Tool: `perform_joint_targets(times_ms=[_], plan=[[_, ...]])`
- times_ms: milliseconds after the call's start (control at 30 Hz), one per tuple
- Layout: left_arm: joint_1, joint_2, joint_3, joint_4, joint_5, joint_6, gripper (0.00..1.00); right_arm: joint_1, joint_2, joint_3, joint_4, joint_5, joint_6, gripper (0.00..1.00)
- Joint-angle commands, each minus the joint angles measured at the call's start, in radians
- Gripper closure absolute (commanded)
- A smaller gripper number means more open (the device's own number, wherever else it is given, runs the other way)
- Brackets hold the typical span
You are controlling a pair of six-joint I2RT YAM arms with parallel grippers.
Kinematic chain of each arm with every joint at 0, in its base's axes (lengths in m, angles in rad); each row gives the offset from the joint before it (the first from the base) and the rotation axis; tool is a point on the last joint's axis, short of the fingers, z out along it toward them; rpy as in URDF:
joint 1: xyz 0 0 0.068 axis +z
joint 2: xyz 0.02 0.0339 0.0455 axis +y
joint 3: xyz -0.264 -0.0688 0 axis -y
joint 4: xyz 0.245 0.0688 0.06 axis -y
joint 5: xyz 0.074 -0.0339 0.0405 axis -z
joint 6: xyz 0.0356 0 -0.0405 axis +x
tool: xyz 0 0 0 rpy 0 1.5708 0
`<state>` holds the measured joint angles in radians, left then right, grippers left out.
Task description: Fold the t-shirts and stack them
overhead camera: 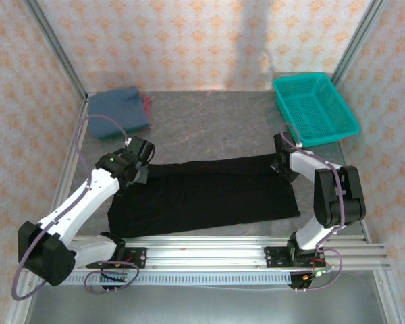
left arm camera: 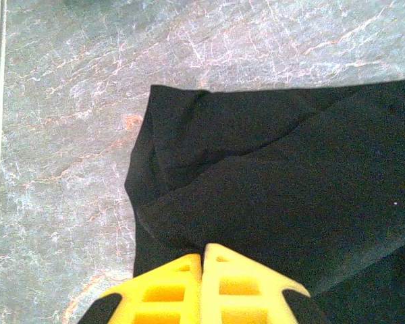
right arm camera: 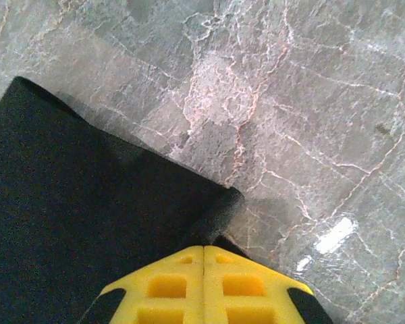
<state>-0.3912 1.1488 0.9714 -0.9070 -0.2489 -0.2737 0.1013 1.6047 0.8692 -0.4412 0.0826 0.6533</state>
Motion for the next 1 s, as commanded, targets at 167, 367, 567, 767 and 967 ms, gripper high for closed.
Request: perform_joint_targets(times_ms=[167,367,567,767,967], plan=[[-0.018,-0.030,-0.054,-0.055,0.000,-0.093,1.00,-0.014,-0.024,-0.026,-0.045,0.051,-0.003,1.00],[-0.052,0.028,-0.052,-0.074,-0.007,-0.130,1.00,-0.015,-0.002,-0.041,-0.039,0.043,0.006,1.00],[-0.075,0.054,-0.058,-0.073,-0.013,-0.139,1.00,-0.017,0.039,-0.034,-0.055,0.047,0.005,0.98],[-0.091,0.104,-0.047,-0.084,-0.030,-0.141,1.00,-0.018,0.010,-0.030,-0.025,-0.036,-0.005,0.53],[-0.107,0.086,-0.043,-0.086,-0.041,-0.140,1.00,-0.018,-0.132,-0.034,-0.010,-0.162,-0.041,0.21]])
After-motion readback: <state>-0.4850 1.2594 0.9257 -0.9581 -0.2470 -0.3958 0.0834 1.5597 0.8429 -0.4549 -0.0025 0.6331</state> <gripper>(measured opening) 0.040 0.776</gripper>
